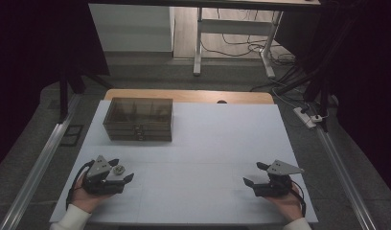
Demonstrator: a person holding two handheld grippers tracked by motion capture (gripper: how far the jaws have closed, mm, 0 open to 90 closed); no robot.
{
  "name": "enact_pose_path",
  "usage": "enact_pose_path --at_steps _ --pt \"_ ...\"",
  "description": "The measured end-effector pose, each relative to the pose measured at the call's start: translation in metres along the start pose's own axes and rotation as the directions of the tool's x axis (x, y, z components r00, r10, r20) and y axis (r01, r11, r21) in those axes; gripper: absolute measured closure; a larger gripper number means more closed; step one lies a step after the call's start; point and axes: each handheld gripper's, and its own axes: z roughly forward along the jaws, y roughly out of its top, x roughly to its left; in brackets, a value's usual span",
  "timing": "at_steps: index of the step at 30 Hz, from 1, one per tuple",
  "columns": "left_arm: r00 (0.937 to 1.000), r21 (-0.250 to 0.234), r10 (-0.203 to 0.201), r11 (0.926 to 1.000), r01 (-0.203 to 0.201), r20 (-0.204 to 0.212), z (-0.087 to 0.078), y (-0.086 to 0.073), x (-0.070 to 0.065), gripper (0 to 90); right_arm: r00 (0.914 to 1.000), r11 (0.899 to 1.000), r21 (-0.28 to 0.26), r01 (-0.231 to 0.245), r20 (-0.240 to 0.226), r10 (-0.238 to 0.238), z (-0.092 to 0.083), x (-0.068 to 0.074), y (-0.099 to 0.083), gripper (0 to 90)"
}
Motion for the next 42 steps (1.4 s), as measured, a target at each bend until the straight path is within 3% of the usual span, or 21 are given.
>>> enact_pose_path --at_steps 11,25,42 --pt "0.9997 0.000 -0.007 1.0000 0.007 -0.021 0.0018 -0.0002 0.0011 19.8 1.0000 1.000 0.001 0.002 -0.008 -0.002 0.0003 0.0010 -0.0002 18.8" --pt "0.9998 0.005 -0.005 1.0000 0.005 -0.018 0.0028 0.0000 0.0006 19.7 0.9999 1.000 0.008 0.009 -0.011 -0.009 0.0019 0.0018 -0.0008 19.3" --pt "0.9949 -0.041 0.055 0.9975 -0.058 -0.084 -0.0002 0.0011 -0.0004 19.7 0.9998 1.000 0.020 0.019 -0.011 -0.018 0.0030 0.0025 -0.0010 19.6"
